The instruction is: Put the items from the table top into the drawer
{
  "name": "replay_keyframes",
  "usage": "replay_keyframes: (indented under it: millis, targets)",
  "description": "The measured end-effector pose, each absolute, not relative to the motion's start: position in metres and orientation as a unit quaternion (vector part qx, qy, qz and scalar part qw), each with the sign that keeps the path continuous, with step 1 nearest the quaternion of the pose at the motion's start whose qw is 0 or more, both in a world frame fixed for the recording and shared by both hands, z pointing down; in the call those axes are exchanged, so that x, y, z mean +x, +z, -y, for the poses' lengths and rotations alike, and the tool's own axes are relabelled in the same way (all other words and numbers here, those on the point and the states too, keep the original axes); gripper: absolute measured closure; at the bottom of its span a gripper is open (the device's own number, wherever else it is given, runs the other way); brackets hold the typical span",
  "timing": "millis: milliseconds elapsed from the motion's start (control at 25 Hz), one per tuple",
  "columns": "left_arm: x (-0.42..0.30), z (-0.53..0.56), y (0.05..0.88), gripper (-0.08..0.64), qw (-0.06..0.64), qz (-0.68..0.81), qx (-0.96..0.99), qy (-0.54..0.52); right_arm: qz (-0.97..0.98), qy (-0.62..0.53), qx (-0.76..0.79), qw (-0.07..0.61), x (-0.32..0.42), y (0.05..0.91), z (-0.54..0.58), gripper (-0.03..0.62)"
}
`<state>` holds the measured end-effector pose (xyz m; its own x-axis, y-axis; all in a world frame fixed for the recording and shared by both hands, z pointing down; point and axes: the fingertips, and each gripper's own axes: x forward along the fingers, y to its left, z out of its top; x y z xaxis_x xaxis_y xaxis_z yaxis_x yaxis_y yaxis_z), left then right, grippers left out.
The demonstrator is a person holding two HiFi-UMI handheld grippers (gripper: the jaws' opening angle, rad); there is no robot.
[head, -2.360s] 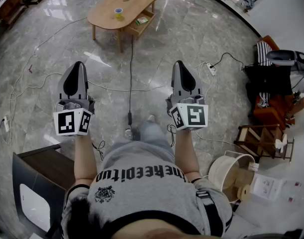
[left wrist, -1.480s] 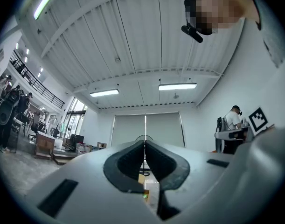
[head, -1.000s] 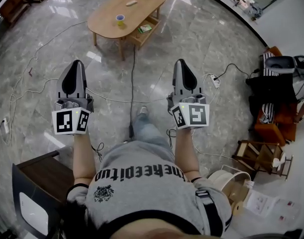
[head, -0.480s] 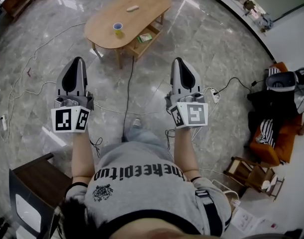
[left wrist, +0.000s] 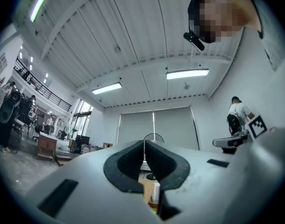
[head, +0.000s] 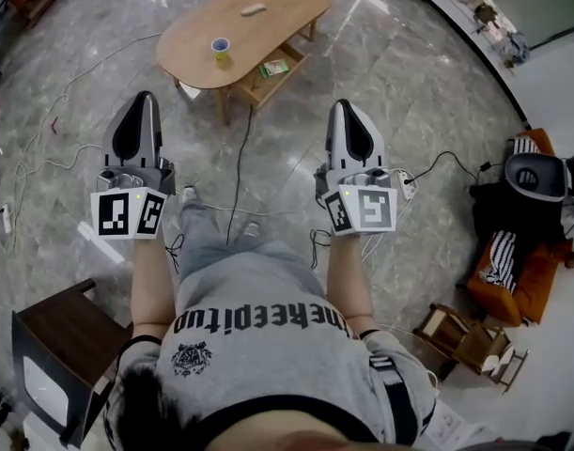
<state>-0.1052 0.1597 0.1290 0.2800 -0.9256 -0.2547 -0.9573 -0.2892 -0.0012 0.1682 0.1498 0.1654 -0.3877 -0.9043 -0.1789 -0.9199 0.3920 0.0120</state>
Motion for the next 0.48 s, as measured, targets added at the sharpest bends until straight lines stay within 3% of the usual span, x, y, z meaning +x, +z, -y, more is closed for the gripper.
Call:
replay_keyframes:
  millis: [480]
  targets:
    - [-0.110,-0.062,0.134,0.548,0.075,-0.564,-0.815,0.109,-0.810,0.047,-0.580,0.071,0.171,0.173,-0.075,0.592]
